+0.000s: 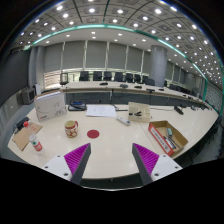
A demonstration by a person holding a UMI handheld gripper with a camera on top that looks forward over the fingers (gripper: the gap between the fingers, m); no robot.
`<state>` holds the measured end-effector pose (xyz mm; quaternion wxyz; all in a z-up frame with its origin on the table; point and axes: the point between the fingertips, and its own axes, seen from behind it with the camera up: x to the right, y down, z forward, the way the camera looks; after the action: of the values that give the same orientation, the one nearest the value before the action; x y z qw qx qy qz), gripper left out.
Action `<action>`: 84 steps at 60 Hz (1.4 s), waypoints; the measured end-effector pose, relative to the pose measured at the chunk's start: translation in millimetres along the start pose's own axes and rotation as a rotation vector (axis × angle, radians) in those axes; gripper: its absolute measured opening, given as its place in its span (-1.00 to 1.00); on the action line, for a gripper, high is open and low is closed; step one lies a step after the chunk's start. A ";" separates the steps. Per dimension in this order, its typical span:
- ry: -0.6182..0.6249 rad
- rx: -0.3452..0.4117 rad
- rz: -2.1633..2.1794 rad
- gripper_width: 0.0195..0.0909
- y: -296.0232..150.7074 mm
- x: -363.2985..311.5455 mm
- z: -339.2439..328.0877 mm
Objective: Pour water
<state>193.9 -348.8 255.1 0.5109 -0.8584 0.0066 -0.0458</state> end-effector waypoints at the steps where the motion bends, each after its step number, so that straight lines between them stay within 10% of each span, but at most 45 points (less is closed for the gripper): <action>1: -0.005 0.000 0.002 0.86 0.3 -1.7 0.2; 35: -0.326 -0.079 -0.046 0.86 88.7 -255.0 16.3; 65: -0.286 0.139 -0.042 0.84 81.9 -453.6 132.2; 76: -0.251 0.169 -0.036 -0.04 78.1 -468.9 167.0; 84: -0.246 0.165 -0.036 -0.24 76.8 -473.9 168.6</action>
<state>-260.8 -210.1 73.7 0.5758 -0.8126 -0.0752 0.0501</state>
